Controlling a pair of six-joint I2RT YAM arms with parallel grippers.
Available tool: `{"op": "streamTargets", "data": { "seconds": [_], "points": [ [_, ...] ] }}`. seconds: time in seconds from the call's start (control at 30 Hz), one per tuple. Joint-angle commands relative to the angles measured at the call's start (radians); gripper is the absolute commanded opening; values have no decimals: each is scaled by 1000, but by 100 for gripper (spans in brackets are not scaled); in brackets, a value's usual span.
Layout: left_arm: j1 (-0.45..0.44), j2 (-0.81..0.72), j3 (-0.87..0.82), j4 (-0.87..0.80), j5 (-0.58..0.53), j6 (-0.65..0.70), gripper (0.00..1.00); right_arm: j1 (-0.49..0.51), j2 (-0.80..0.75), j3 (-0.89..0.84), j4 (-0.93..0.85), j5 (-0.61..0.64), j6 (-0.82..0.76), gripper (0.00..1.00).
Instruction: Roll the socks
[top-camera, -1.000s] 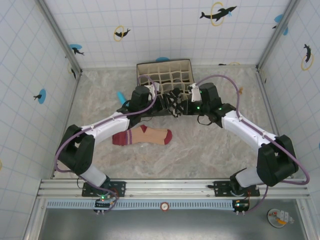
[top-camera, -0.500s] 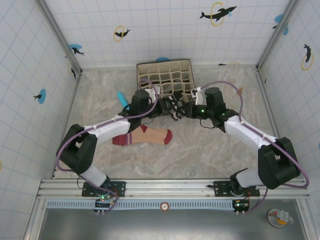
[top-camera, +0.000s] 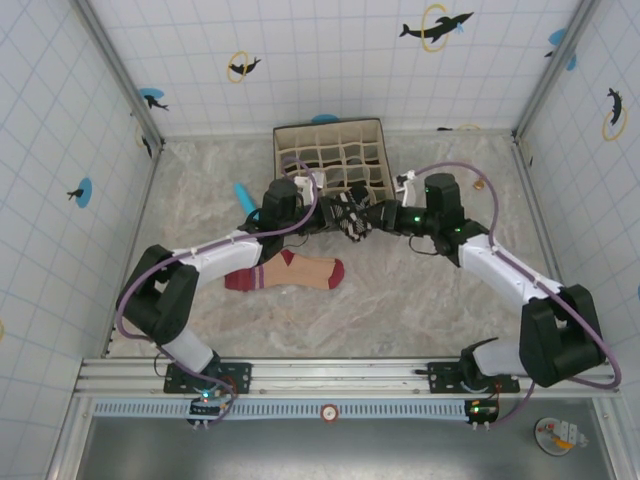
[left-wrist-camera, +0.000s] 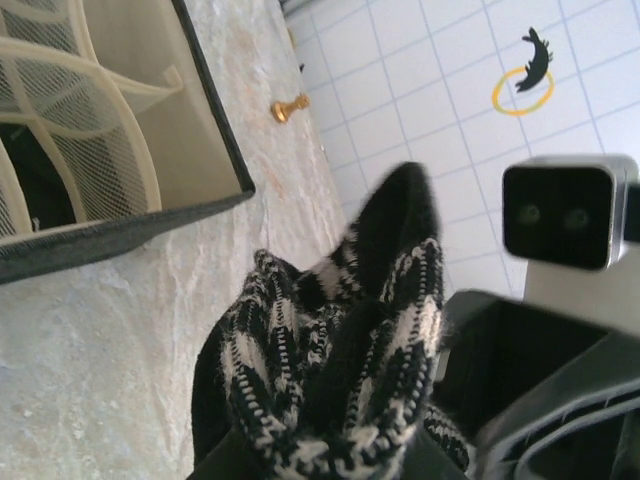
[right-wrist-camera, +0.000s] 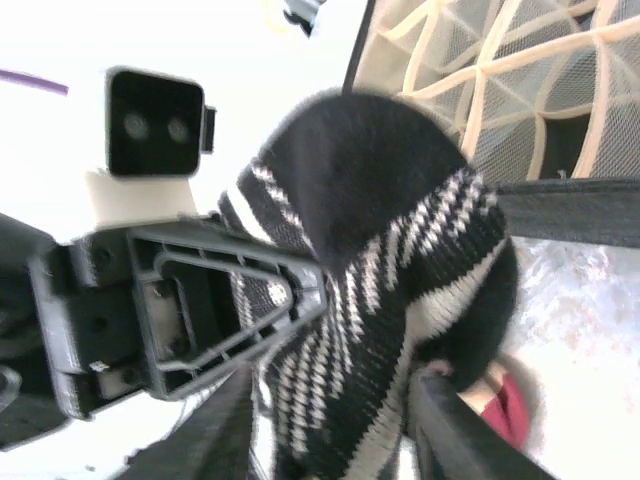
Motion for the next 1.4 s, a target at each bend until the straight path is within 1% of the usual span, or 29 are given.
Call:
{"op": "streamTargets", "data": {
  "seconds": [0.0, 0.13, 0.27, 0.37, 0.43, 0.67, 0.83, 1.0, 1.1, 1.2, 1.3, 1.37],
  "points": [
    [21, 23, 26, 26, 103, 29, 0, -60, -64, 5, -7, -60, -18, 58],
    [31, 37, 44, 25, 145, 35, 0, -123, -75, 22, -55, -100, -34, 76],
    [31, 50, 45, 73, 185, 17, 0, -131, -44, 14, -30, -148, -32, 91],
    [31, 56, 44, 97, 206, 7, 0, -127, -17, -8, 36, -184, -11, 96],
    [31, 58, 44, 108, 215, 3, 0, -118, -1, -27, 83, -192, 11, 97],
    [28, 61, 43, 157, 226, -21, 0, -68, 55, -43, 138, -187, 12, 99],
    [19, 69, 44, 180, 229, -31, 0, -25, 87, -62, 214, -189, 63, 98],
    [18, 72, 44, 203, 228, -42, 0, 3, 91, -90, 266, -172, 90, 91],
    [17, 74, 43, 222, 230, -54, 0, 5, 86, -116, 322, -167, 118, 83],
    [17, 75, 37, 246, 229, -67, 0, 6, 83, -141, 386, -173, 154, 72],
    [18, 78, 33, 272, 229, -85, 0, 6, 84, -157, 448, -179, 187, 64],
    [16, 81, 35, 283, 232, -95, 0, 5, 84, -166, 486, -175, 207, 56]
  ]
}}
